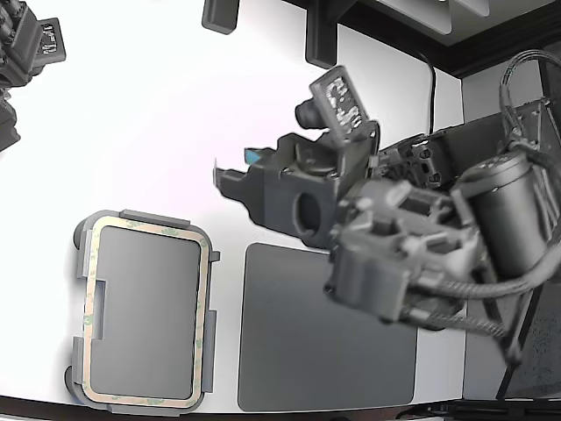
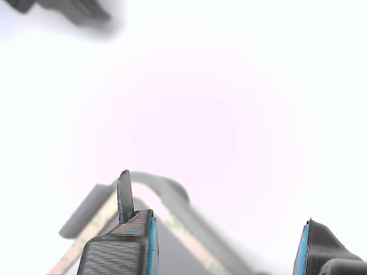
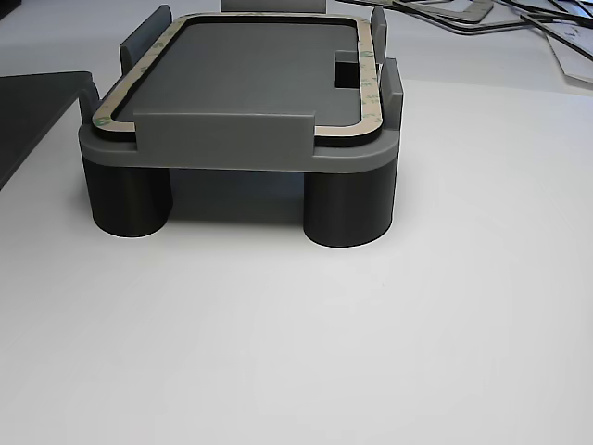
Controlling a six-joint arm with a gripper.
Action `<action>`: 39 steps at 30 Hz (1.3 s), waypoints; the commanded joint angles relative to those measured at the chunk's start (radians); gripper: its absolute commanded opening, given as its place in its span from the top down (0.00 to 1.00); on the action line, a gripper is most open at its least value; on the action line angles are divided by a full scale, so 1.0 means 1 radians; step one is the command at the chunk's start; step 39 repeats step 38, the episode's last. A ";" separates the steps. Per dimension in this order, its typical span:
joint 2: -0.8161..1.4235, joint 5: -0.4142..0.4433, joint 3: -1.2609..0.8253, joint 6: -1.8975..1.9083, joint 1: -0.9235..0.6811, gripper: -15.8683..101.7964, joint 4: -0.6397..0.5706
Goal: Move top rectangular frame to the holder.
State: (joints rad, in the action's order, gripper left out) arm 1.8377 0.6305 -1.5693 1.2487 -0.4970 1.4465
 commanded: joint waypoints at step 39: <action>1.118 -0.466 -1.068 -1.114 0.474 0.02 -0.472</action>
